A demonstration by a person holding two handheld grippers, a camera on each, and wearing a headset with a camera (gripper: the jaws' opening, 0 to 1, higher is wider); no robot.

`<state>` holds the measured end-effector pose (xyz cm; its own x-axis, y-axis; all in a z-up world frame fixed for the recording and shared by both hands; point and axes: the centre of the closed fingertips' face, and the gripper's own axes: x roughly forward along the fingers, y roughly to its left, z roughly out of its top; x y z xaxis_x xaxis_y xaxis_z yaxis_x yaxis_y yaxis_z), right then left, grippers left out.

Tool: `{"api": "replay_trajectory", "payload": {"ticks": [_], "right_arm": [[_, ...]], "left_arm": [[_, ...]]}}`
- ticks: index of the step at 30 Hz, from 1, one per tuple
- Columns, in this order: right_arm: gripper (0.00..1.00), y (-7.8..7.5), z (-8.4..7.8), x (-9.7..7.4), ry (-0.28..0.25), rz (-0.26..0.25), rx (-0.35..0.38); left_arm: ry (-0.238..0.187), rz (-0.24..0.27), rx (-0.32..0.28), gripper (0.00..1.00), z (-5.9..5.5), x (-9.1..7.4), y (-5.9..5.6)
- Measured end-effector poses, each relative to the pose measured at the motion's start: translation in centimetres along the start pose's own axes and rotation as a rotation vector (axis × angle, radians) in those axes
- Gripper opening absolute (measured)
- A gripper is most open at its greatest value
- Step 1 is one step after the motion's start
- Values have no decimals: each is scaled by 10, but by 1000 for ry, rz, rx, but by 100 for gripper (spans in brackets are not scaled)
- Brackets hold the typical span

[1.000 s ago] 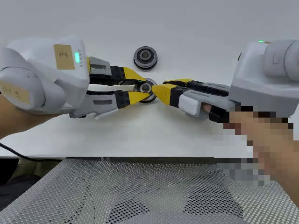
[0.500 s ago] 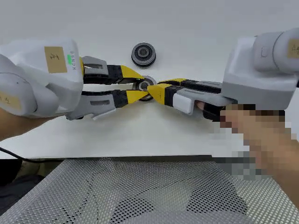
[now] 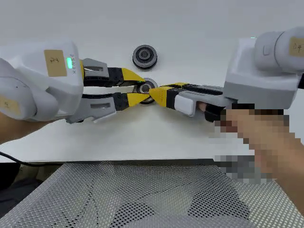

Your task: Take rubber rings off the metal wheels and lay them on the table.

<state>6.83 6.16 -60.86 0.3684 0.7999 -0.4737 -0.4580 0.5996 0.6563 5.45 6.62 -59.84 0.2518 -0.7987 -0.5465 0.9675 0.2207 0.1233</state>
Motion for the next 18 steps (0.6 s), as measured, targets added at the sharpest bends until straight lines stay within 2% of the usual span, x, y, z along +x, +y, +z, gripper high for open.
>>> {"api": "replay_trajectory", "payload": {"ticks": [8,18], "right_arm": [[14,0,-1,0,9,2,15],[16,1,-1,0,26,10,107]], "left_arm": [[-9,7,-2,13,0,0,0],[-17,13,4,13,-1,0,-1]]}}
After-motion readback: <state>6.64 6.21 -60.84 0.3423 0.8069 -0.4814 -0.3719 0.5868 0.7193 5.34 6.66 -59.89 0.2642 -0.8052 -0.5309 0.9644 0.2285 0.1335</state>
